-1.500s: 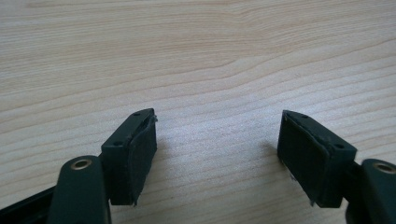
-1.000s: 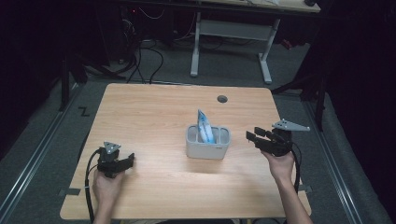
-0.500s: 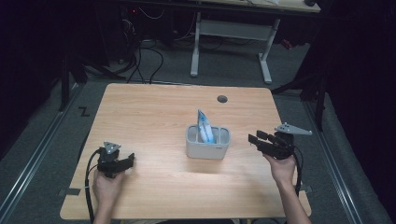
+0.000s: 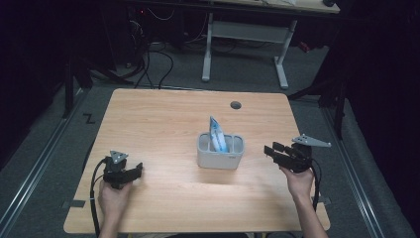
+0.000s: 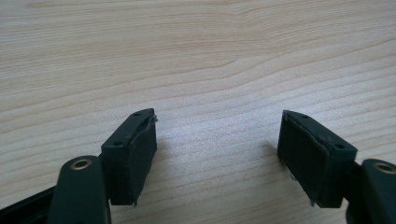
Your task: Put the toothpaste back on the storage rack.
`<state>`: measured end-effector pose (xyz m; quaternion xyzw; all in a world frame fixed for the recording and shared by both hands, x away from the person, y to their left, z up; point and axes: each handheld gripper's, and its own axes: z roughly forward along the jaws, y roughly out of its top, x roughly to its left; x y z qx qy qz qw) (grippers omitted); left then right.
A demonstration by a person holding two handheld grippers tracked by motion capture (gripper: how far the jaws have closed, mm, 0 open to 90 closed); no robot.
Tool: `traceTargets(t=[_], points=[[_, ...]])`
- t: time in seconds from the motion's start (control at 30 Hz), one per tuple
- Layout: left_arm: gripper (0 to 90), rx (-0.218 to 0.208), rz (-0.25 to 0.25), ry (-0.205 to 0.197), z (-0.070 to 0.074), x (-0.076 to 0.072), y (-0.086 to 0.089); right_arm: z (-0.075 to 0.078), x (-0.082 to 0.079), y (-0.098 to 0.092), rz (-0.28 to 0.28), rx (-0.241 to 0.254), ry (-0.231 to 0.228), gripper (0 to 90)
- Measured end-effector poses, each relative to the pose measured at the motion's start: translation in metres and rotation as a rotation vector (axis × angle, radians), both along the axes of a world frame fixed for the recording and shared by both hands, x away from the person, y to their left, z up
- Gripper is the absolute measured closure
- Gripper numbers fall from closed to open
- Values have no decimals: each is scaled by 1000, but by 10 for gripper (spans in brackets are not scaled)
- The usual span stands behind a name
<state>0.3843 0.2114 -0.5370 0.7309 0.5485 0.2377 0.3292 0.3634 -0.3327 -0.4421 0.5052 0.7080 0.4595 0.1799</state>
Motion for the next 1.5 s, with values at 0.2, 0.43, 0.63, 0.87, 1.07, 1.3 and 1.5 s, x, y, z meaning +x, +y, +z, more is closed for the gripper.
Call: traceTargets(t=[0.2,0.43,0.63,0.87,1.07,1.3,1.5], points=[[287,0,0,0,0,0,0,-4,-1,-1,-6,4,10,511],[287,0,0,0,0,0,0,-12,-3,-3,-17,3,25,511],[287,0,0,0,0,0,0,-16,-4,-4,-21,-3,37,511],[287,0,0,0,0,0,0,-24,-7,-4,-32,-32,49,508],[287,0,0,0,0,0,0,-30,-8,-4,-38,-34,60,508],[287,-1,0,-1,0,0,0,-38,-9,-4,-47,-42,80,505],[287,0,0,0,0,0,0,-44,-9,-3,-51,-54,90,504]])
